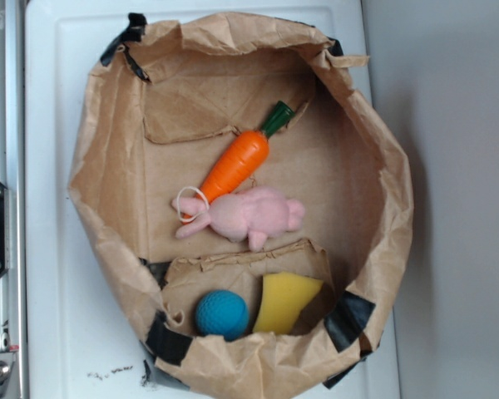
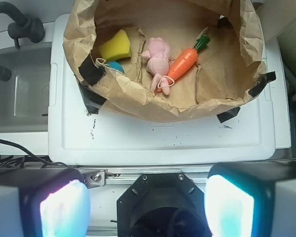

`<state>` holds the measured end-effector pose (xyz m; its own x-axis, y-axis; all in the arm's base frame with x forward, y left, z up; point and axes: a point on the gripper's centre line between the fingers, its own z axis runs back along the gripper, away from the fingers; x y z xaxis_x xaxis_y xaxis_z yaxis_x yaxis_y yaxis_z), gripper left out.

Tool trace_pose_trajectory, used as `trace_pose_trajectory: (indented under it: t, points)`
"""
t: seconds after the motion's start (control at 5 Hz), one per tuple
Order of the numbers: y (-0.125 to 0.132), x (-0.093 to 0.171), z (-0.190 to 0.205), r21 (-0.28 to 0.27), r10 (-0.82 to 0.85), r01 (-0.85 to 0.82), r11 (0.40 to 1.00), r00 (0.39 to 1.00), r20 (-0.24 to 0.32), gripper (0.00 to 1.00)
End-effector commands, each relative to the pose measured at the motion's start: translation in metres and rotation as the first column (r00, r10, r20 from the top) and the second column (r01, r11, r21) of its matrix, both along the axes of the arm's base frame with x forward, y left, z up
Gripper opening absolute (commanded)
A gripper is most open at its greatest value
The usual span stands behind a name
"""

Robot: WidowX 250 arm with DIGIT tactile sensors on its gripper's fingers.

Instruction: Grab the carrot.

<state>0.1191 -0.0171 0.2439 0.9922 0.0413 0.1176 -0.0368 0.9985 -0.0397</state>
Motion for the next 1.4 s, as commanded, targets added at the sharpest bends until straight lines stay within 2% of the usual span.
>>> trace_pose_trajectory:
  t: [0.0, 0.2, 0.4, 0.6, 0.8, 1.2]
  points:
    - [0.000, 0.000, 0.000, 0.000, 0.000, 0.000, 1.000, 1.000, 0.000, 1.00]
    - [-0.005, 0.030, 0.003, -0.028, 0.007, -0.006, 1.000, 1.000, 0.014, 1.00]
    - [0.001, 0.080, 0.001, -0.051, 0.097, -0.095, 0.994, 0.994, 0.042, 1.00]
    - [0.026, 0.129, -0.030, -0.006, 0.214, -0.214, 0.977, 0.976, 0.044, 1.00]
    - [0.056, 0.172, -0.064, 0.045, 0.390, -0.391, 0.919, 0.920, 0.036, 1.00]
    - [0.056, 0.172, -0.064, 0.045, 0.390, -0.391, 0.919, 0.920, 0.036, 1.00]
